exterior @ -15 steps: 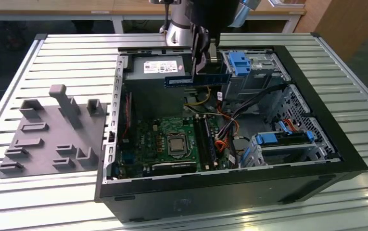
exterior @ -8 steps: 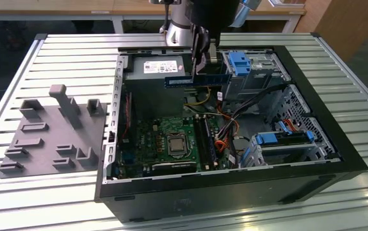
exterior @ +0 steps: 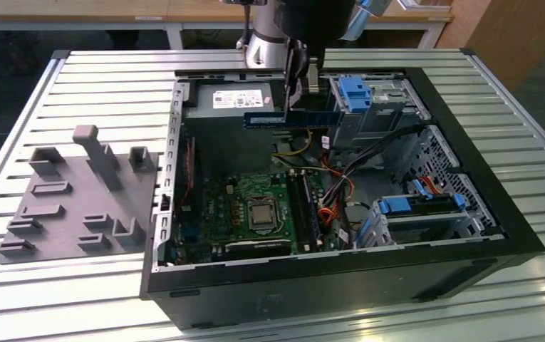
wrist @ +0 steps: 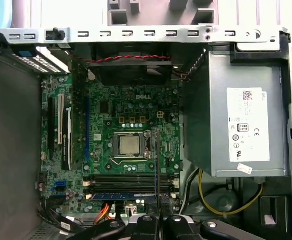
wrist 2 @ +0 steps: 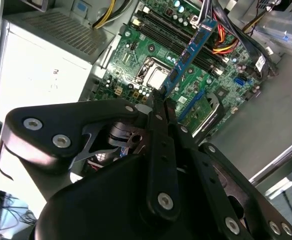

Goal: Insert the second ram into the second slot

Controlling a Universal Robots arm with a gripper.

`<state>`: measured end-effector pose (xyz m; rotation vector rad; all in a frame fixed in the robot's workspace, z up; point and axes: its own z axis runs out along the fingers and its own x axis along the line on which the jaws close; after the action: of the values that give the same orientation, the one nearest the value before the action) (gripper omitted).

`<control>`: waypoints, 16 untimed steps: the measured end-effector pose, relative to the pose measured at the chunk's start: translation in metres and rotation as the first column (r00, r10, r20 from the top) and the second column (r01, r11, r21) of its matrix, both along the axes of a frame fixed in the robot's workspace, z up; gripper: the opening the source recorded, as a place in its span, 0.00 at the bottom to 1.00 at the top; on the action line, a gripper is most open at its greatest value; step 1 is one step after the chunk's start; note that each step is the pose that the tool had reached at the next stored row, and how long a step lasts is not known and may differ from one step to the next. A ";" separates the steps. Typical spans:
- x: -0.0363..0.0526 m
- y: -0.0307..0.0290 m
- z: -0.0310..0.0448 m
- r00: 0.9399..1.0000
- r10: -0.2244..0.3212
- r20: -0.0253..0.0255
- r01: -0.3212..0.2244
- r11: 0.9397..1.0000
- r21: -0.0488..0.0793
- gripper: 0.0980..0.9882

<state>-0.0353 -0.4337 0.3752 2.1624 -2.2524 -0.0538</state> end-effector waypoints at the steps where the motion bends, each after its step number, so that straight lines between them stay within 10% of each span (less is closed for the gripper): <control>1: 0.0000 0.0000 0.0000 1.000 -0.011 0.000 0.011 1.000 0.000 0.04; 16: 0.0000 -0.0105 -0.0002 0.996 -0.087 0.000 0.087 0.996 -0.002 0.04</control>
<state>-0.0353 -0.4443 0.3750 2.0621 -2.3445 -0.0525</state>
